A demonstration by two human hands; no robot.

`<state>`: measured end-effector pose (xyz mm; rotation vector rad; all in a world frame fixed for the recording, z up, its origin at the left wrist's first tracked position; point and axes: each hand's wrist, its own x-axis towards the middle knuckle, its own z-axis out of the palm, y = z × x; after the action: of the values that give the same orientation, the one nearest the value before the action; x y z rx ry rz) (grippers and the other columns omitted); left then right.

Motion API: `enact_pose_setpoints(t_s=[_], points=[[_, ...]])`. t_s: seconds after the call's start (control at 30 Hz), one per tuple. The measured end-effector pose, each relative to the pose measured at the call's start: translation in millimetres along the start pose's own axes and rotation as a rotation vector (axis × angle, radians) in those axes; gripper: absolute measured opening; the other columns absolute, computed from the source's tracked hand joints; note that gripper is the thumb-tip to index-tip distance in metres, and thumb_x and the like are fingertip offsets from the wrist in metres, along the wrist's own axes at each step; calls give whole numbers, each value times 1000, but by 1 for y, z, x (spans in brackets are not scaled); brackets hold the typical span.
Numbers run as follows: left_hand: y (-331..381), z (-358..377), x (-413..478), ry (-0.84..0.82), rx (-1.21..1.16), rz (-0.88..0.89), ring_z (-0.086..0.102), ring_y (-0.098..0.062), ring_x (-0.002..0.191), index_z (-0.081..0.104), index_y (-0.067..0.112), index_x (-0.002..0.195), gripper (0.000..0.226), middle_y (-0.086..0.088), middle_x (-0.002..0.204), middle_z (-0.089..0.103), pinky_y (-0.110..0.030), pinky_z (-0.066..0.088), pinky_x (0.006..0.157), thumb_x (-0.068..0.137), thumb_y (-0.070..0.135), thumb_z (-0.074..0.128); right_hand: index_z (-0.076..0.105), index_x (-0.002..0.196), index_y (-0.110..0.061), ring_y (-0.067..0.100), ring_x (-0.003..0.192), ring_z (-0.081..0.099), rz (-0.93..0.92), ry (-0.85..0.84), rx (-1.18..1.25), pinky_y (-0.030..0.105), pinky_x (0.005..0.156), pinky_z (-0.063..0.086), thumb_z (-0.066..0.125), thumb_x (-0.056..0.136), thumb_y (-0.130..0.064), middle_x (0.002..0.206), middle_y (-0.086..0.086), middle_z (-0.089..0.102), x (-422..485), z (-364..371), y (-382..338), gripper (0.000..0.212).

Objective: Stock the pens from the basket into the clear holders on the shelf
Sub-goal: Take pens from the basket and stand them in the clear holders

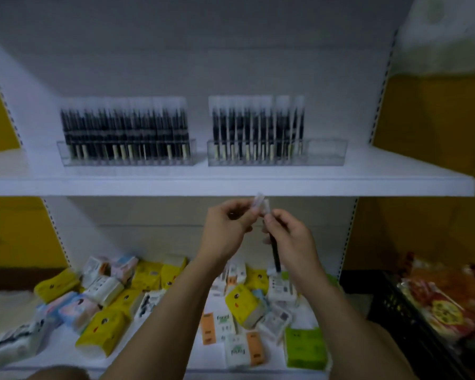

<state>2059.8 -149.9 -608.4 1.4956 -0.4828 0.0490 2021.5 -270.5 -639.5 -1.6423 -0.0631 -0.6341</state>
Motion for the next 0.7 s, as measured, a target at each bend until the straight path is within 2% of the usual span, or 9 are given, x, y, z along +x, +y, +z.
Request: enact_pose_setpoints(t_s=[0.1,0.2,0.3,0.4,0.5,0.6,0.7], points=[[29,13,12,-9,99,80,69,-7,85,73,17,97,11,5,88,74,-30,58,80,88,16,67,71,98,-27,4,92,64,-65,40,-41,23,82,51,59,95,-22,93,-12,71,19,-26,-27,13],[59,26,26,-87,126,119,71,-14,85,65,11,116,25,-5,103,70,-34,59,80,90,9,64,69,102,-26,2,93,65,-116,92,-56,19,80,52,63,93,-17,97,-13,70,34,-51,-57,15],[86,39,40,-162,200,228,72,-14,84,55,26,129,41,-4,104,64,-35,58,79,92,9,61,63,116,-24,8,88,64,-189,146,-138,29,79,56,64,91,-15,92,-9,66,50,-76,-84,27],[109,51,55,-181,277,311,70,-12,86,59,33,121,38,-3,101,67,-35,58,81,91,11,63,53,128,-34,11,84,63,-258,161,-192,28,78,56,64,92,-13,86,-5,63,66,-95,-102,43],[129,62,72,-186,407,392,68,-7,89,62,34,111,31,2,100,68,-28,57,82,89,13,65,58,125,-34,14,84,63,-308,176,-252,34,78,58,65,91,-15,87,-3,62,83,-109,-118,39],[146,73,92,-180,449,433,67,-4,86,59,31,108,26,6,98,69,-21,57,74,89,15,66,60,117,-32,18,82,64,-340,189,-265,41,76,59,67,89,-14,93,-4,62,105,-121,-129,34],[158,82,113,-117,473,490,67,-6,84,56,31,104,23,7,100,67,-22,58,69,89,17,66,59,116,-31,20,81,65,-364,218,-286,45,75,58,68,88,-14,94,-5,62,129,-128,-134,34]])
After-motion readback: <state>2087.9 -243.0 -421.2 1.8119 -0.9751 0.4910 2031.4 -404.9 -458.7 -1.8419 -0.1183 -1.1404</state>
